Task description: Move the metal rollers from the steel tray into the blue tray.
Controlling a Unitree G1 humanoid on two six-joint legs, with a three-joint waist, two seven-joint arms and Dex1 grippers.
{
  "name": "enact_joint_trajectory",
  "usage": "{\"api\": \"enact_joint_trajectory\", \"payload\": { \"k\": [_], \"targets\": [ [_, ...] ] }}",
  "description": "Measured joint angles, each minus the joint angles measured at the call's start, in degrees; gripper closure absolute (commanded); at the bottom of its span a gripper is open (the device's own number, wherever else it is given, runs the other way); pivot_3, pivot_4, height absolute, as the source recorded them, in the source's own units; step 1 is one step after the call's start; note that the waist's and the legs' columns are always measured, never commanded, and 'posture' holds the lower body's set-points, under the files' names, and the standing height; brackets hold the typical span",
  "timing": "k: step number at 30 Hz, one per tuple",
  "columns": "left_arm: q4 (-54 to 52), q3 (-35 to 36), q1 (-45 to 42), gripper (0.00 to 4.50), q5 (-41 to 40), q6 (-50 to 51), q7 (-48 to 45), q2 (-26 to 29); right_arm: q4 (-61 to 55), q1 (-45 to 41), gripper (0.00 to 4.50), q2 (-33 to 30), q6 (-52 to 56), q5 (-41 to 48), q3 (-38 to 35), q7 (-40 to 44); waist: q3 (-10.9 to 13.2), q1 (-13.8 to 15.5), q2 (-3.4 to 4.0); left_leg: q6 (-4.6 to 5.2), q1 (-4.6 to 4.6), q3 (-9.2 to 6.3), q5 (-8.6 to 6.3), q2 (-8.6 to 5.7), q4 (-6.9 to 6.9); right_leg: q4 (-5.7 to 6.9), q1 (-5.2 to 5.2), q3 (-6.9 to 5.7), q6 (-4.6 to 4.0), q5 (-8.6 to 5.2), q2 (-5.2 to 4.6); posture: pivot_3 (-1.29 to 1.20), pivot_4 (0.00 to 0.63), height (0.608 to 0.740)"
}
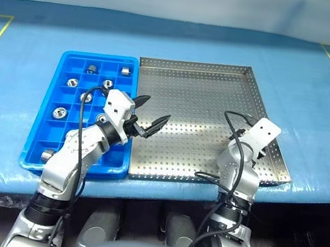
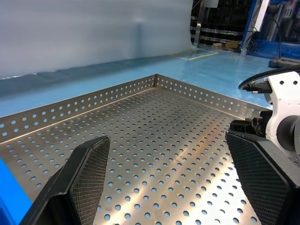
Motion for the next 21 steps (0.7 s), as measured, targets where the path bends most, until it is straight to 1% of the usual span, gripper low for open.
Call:
{"api": "enact_joint_trajectory", "payload": {
  "k": [2, 8, 12, 14, 16, 19, 21],
  "targets": [
    [0.0, 0.0, 0.0, 0.13, 0.0, 0.0, 0.0, 0.0, 0.2, -0.1, 2.81, 0.0, -0.1, 0.0, 0.0, -0.1, 0.0, 0.1, 0.00, 0.00, 0.00, -0.01, 0.00, 0.00, 0.00, -0.01, 0.00, 0.00, 0.00, 0.00, 0.00, -0.02, 0.150, 0.740],
    [-0.3, 0.2, 0.2, 0.13, -0.1, 0.0, 0.1, 0.0, 0.3, -0.2, 2.80, -0.1, 0.0, -0.1, 0.2, 0.1, 0.0, 0.1, 0.00, 0.00, 0.00, 0.00, 0.00, 0.00, 0.00, 0.00, 0.00, 0.00, -0.02, -0.01, 0.00, -0.02, 0.150, 0.740],
    [-0.3, 0.3, 0.2, 0.13, -0.6, -0.1, 0.5, -0.3, -0.4, 0.0, 2.80, -0.2, 1.2, -0.3, 2.3, 1.4, 0.0, -0.1, 0.02, 0.00, 0.00, 0.01, 0.00, 0.01, -0.04, 0.00, -0.04, 0.01, -0.02, -0.02, 0.00, -0.02, 0.150, 0.740],
    [-0.3, 0.8, 0.2, 0.13, -0.8, -0.5, 1.3, -0.7, -1.5, 0.7, 2.80, -1.1, 1.7, -0.4, 5.5, 4.5, 0.0, -0.1, 0.06, 0.00, -0.03, 0.01, 0.00, 0.01, -0.06, 0.00, -0.07, 0.00, -0.03, -0.02, 0.00, -0.02, 0.150, 0.740],
    [-0.3, 2.8, 0.3, 0.13, -1.1, -1.7, 2.2, -0.8, -5.1, 1.3, 2.80, -3.4, 3.8, 0.3, 11.7, 12.2, 0.1, -0.4, 0.13, 0.00, -0.02, 0.05, 0.00, 0.03, -0.08, 0.00, -0.10, 0.02, -0.03, -0.02, 0.01, -0.01, 0.150, 0.740],
    [-0.6, 4.5, 0.9, 0.13, -1.1, -3.2, 2.5, -0.5, -9.5, 1.2, 2.80, -4.7, 5.8, 2.1, 17.4, 19.9, 0.1, -0.2, 0.13, -0.01, 0.00, -0.06, 0.00, 0.05, -0.13, 0.01, -0.07, -0.07, 0.01, 0.00, 0.03, 0.02, 0.150, 0.740],
    [-1.3, 4.8, 3.0, 0.13, -0.4, -5.1, 2.3, 0.8, -11.2, 1.3, 2.80, -6.7, 7.7, 3.6, 21.9, 26.1, 0.1, 0.0, 0.13, -0.01, -0.01, -0.07, 0.00, 0.04, -0.18, -0.01, -0.09, -0.07, 0.08, 0.04, 0.02, 0.05, 0.150, 0.740]
  ]
}}
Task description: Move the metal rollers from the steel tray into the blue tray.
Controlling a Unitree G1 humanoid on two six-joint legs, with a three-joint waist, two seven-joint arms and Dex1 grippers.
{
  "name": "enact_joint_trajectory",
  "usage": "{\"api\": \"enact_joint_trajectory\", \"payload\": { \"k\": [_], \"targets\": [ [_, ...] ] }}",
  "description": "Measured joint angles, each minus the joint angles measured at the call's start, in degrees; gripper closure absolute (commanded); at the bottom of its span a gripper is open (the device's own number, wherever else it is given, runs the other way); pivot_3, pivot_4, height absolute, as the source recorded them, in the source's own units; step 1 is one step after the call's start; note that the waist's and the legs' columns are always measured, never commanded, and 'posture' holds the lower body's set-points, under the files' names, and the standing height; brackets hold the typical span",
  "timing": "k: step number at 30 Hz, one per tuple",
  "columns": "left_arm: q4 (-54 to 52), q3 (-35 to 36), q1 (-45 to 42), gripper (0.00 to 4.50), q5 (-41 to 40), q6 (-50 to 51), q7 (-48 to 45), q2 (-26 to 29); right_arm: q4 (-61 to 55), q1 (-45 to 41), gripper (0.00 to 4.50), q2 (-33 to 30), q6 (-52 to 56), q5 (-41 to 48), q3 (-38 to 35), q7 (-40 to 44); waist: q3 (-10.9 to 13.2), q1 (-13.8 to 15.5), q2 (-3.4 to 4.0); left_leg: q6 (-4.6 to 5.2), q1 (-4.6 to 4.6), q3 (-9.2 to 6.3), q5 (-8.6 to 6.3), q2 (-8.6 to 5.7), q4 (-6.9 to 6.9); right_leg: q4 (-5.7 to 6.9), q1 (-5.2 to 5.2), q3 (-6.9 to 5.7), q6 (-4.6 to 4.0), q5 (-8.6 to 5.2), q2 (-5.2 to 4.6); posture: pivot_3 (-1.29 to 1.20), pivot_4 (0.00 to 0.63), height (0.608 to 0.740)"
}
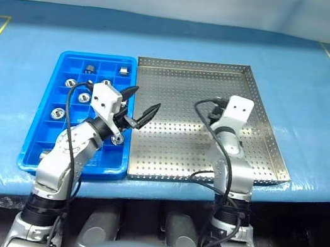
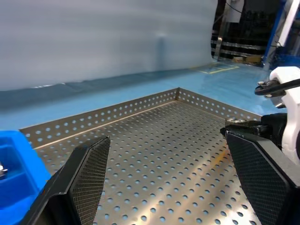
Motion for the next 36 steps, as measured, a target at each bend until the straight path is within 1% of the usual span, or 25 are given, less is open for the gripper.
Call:
{"api": "enact_joint_trajectory", "payload": {
  "k": [4, 6, 10, 14, 17, 21, 23, 29, 36],
  "targets": [
    [-3.5, 3.6, 7.7, 0.13, 0.6, -5.2, -1.5, 2.5, -2.3, -0.6, 2.80, -5.3, 1.2, 2.1, 9.1, 12.7, 0.0, 0.6, -0.02, -0.01, -0.04, 0.00, -0.02, 0.00, -0.08, -0.10, -0.05, 0.00, -0.21, -0.12, -0.03, 0.11, 0.150, 0.740],
    [-4.9, 5.6, 11.1, 0.13, 0.5, -7.0, -2.5, 3.8, -2.8, -1.5, 2.80, -6.8, 1.2, 2.8, 12.3, 17.5, 0.0, 1.4, -0.02, -0.03, -0.04, -0.05, -0.03, 0.01, -0.10, -0.10, -0.06, -0.06, -0.26, -0.16, -0.04, 0.14, 0.150, 0.740],
    [-6.9, 10.1, 17.2, 0.13, 0.5, -12.4, -3.0, 4.3, -2.9, -4.5, 2.80, -7.7, 0.6, 3.6, 18.1, 25.1, 0.1, 3.3, -0.09, -0.08, -0.07, -0.17, -0.01, 0.01, -0.06, -0.11, -0.03, -0.18, -0.28, -0.19, -0.06, 0.18, 0.150, 0.740],
    [-8.2, 14.2, 24.4, 0.13, -1.1, -14.5, -3.5, 4.1, -2.7, -5.9, 2.80, -7.1, -0.7, 4.2, 22.1, 30.6, 0.1, 4.5, -0.13, -0.08, -0.10, -0.17, -0.03, 0.00, -0.07, -0.25, -0.02, -0.20, -0.27, -0.19, -0.09, 0.21, 0.150, 0.740],
    [-8.2, 15.0, 28.3, 0.13, -1.4, -17.5, -3.6, 2.0, -2.0, -6.6, 2.80, -6.1, -1.8, 4.2, 25.7, 33.6, 0.1, 5.5, -0.15, -0.09, -0.15, -0.23, -0.03, 0.00, -0.08, -0.37, -0.02, -0.26, -0.26, -0.18, -0.09, 0.23, 0.150, 0.740],
    [-7.0, 14.9, 33.4, 0.13, -1.7, -21.3, -3.8, -1.1, 0.0, -6.6, 2.80, -4.6, -2.9, 4.0, 30.5, 36.5, 0.1, 5.9, -0.15, -0.08, -0.19, -0.24, -0.07, 0.00, -0.12, -0.48, -0.03, -0.27, -0.25, -0.18, -0.10, 0.24, 0.150, 0.740],
    [-5.8, 14.9, 35.3, 0.13, -1.8, -22.5, -4.3, -1.7, 1.0, -6.4, 2.80, -4.2, -2.9, 3.8, 32.2, 37.4, 0.1, 6.1, -0.16, -0.09, -0.23, -0.31, -0.07, 0.01, -0.11, -0.50, -0.05, -0.34, -0.25, -0.18, -0.09, 0.24, 0.150, 0.740],
    [-5.4, 14.2, 39.1, 0.13, -2.1, -23.9, -7.5, -1.0, 0.8, -4.8, 2.80, -4.6, -2.7, 3.9, 34.7, 39.8, 0.1, 6.5, -0.15, -0.10, -0.25, -0.42, -0.11, 0.02, -0.11, -0.71, -0.11, -0.46, -0.24, -0.18, -0.09, 0.25, 0.150, 0.740],
    [-5.4, 13.5, 40.0, 0.13, -3.1, -22.3, -9.8, 2.3, -1.7, -4.5, 2.80, -7.5, -1.3, 3.9, 35.9, 42.6, 0.1, 6.9, -0.14, -0.11, -0.25, -0.50, -0.15, 0.01, -0.12, -0.77, -0.09, -0.55, -0.24, -0.19, -0.08, 0.24, 0.150, 0.740]
  ]
}}
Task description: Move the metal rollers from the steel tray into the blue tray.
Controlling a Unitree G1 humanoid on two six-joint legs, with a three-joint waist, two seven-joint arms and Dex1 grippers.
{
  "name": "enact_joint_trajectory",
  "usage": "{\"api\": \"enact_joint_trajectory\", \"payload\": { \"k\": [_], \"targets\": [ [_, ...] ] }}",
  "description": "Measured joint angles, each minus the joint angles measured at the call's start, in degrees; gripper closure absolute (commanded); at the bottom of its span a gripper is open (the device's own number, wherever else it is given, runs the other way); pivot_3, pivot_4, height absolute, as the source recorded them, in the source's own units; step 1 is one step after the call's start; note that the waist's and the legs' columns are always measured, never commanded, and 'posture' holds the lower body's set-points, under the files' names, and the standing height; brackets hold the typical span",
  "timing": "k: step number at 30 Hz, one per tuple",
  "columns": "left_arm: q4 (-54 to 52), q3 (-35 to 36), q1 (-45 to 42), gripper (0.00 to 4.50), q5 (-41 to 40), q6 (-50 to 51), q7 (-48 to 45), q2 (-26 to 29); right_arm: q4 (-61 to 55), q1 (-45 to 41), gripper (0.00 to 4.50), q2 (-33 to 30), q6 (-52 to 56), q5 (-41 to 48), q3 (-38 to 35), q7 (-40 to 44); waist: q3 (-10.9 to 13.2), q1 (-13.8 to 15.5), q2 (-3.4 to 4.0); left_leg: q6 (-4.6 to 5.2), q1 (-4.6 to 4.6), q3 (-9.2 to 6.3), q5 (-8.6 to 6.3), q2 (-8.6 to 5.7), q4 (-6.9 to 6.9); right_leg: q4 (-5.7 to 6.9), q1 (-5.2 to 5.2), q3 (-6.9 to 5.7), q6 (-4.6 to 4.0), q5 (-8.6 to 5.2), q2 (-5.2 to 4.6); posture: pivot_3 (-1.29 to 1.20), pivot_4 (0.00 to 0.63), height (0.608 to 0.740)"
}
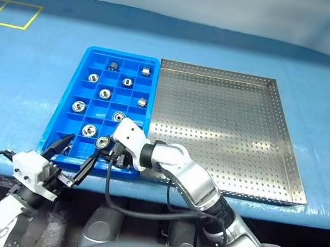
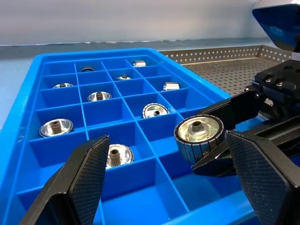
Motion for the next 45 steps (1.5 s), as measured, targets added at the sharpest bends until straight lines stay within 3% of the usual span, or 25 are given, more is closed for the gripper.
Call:
{"api": "enact_joint_trajectory", "payload": {
  "k": [1, 9, 10, 16, 24, 33, 38, 45],
  "targets": [
    [0.0, -0.1, 0.0, 0.13, 0.0, 0.1, -0.1, 0.5, -0.2, 0.0, 2.80, -0.2, 0.2, 0.0, 0.0, 0.3, 0.0, 0.1, 0.00, 0.01, 0.00, 0.00, -0.01, 0.00, 0.00, -0.01, 0.01, 0.00, 0.00, 0.00, 0.00, 0.24, 0.150, 0.740],
    [0.2, 0.5, 0.1, 0.13, -1.7, 0.9, -1.7, 2.8, 0.1, 0.2, 0.17, 0.3, 1.0, 0.0, -2.0, -0.4, 0.0, 0.5, -0.03, 0.01, 0.07, 0.01, -0.04, 0.00, 0.02, -0.03, 0.06, 0.00, 0.01, 0.00, -0.02, 0.22, 0.150, 0.740],
    [0.4, 0.8, 0.2, 0.13, -2.2, 0.9, -2.1, 3.2, 0.3, 0.3, 0.04, 0.5, 1.0, -0.1, -2.1, -0.7, 0.0, 0.5, -0.03, 0.01, 0.07, 0.01, -0.04, 0.00, 0.02, -0.03, 0.06, 0.00, 0.01, 0.00, -0.02, 0.22, 0.150, 0.740],
    [1.2, 1.3, -0.2, 0.13, -3.3, 0.9, -2.8, 3.6, 0.6, 1.0, 0.04, 1.4, 0.4, -0.3, -3.1, -1.9, 0.0, 0.5, -0.02, 0.01, 0.08, 0.00, -0.03, 0.01, 0.02, -0.03, 0.07, -0.01, 0.01, 0.00, -0.01, 0.18, 0.150, 0.740],
    [2.3, -0.5, -7.0, 0.13, -3.4, 3.5, -4.6, 5.3, -6.6, 5.3, 0.04, 0.2, -1.7, -0.3, -17.4, -10.1, 0.0, -0.1, 0.00, 0.00, -0.01, 0.03, -0.03, 0.00, 0.04, -0.02, 0.05, 0.00, 0.03, 0.03, 0.02, 0.08, 0.150, 0.740],
    [4.2, -4.7, -22.9, 0.13, -3.1, 7.1, -4.7, 5.8, -22.0, 21.6, 0.04, -7.0, -2.1, -0.1, -29.2, -14.6, 0.0, -3.1, 0.00, 0.03, -0.03, 0.28, -0.04, 0.05, 0.04, 0.03, 0.16, 0.23, 0.05, 0.06, 0.07, 0.00, 0.150, 0.740],
    [4.3, -6.6, -27.4, 0.13, -0.5, 7.5, -2.2, 5.4, -28.1, 32.5, 0.04, -3.4, -3.7, 2.4, -33.9, -18.0, -0.1, -4.2, 0.01, 0.04, 0.05, 0.33, -0.04, 0.08, 0.07, 0.12, 0.19, 0.28, 0.08, 0.07, 0.07, -0.01, 0.150, 0.740],
    [4.4, -8.4, -28.4, 0.13, 2.0, 7.9, 0.4, 4.9, -30.2, 37.3, 0.04, -3.2, -7.2, 1.4, -33.7, -21.4, -0.1, -4.7, 0.01, 0.06, 0.19, 0.44, -0.04, 0.11, 0.14, 0.15, 0.29, 0.36, 0.11, 0.08, 0.07, -0.01, 0.150, 0.740]
  ]
}}
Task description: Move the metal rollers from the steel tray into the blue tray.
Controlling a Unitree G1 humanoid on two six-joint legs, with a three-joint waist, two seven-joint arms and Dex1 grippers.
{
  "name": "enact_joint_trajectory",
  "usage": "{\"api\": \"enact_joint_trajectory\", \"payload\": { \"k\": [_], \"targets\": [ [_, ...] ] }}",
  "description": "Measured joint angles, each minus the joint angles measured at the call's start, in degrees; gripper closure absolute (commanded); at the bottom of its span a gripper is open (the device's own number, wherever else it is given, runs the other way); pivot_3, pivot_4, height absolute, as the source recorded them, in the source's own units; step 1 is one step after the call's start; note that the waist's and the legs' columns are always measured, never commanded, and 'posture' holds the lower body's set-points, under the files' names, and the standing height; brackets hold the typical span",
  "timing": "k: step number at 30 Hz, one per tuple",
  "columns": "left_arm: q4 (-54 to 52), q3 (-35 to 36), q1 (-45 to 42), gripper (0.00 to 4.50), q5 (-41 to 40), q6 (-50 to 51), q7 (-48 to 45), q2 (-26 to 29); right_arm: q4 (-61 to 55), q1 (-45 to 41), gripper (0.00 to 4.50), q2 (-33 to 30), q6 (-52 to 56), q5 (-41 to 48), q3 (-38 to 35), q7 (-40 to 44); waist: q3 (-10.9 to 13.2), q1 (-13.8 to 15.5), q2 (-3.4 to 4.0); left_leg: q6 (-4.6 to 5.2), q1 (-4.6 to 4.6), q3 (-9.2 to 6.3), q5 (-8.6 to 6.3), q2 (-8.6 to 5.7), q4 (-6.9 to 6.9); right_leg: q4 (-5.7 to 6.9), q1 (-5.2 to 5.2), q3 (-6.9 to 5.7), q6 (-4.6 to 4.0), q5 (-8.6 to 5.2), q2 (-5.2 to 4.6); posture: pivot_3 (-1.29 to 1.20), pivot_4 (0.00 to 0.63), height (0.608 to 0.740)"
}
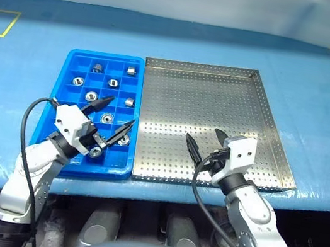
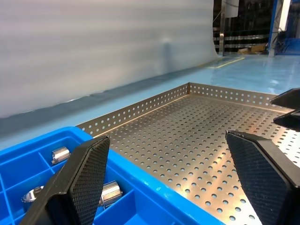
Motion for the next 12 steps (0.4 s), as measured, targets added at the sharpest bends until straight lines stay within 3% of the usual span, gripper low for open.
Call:
{"api": "enact_joint_trajectory", "payload": {
  "k": [12],
  "targets": [
    [0.1, 0.1, 0.3, 0.13, 2.2, 0.6, 3.1, -0.1, 0.3, 0.0, 0.04, -1.0, -2.3, -1.4, 0.9, -1.1, 0.0, 0.5, 0.00, 0.01, -0.01, 0.00, 0.00, -0.01, 0.00, 0.00, -0.01, 0.00, 0.00, 0.00, -0.01, 0.02, 0.150, 0.740]
  ]
}}
